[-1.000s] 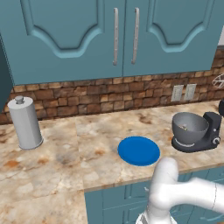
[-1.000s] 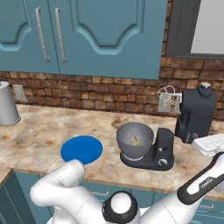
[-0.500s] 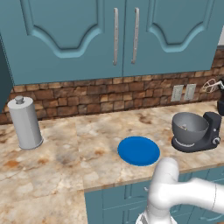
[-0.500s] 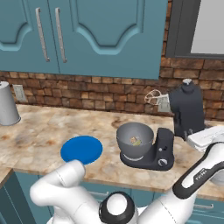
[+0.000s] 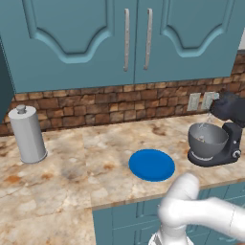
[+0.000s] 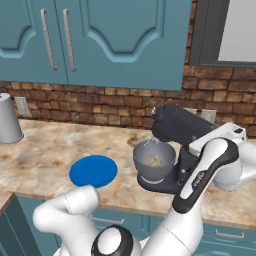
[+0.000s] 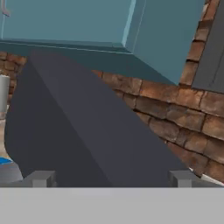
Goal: Add butter and sugar cubes to the stand mixer bowl and then turn on the stand mixer to begin making frosting.
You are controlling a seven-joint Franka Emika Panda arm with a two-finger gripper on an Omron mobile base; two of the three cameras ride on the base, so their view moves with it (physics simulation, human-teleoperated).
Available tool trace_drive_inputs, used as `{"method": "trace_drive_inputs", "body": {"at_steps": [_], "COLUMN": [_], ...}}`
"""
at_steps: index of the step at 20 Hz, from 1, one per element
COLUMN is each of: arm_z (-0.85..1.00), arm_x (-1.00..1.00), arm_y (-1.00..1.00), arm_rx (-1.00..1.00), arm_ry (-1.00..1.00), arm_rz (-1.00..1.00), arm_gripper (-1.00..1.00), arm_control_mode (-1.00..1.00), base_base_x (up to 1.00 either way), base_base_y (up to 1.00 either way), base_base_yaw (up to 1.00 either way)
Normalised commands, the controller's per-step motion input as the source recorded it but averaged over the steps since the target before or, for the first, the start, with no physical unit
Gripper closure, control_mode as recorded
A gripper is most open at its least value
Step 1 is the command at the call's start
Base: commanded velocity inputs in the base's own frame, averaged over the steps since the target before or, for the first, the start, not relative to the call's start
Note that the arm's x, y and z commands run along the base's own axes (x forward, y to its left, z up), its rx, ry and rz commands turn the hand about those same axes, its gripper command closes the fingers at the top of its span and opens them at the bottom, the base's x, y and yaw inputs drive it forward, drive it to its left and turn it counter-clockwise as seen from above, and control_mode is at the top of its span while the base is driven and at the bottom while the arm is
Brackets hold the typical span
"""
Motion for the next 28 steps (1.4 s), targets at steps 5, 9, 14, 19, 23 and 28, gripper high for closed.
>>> {"method": "trace_drive_inputs", "body": {"at_steps": [5,9,14,19,23,28], "arm_z": [0.17,0.28,0.28,-0.07,-0.35,-0.62], "arm_x": [-0.01,-0.23,-0.8,-1.0,-0.99,-0.51], "arm_y": [0.61,0.43,0.14,0.08,0.12,0.03], "arm_rx": [-0.24,-0.23,-0.17,-0.06,-0.01,-0.01], "arm_ry": [0.17,0.09,-0.01,-0.11,-0.17,-0.18], "arm_rz": [0.23,0.17,0.06,0.0,0.0,-0.01], "arm_gripper": [-1.0,-1.0,-1.0,-1.0,-1.0,-1.0], "arm_control_mode": [-1.0,-1.0,-1.0,-1.0,-1.0,-1.0], "base_base_x": [0.0,0.0,0.0,0.0,0.0,0.0], "base_base_y": [0.0,0.0,0.0,0.0,0.0,0.0], "base_base_yaw": [0.0,0.0,0.0,0.0,0.0,0.0]}}
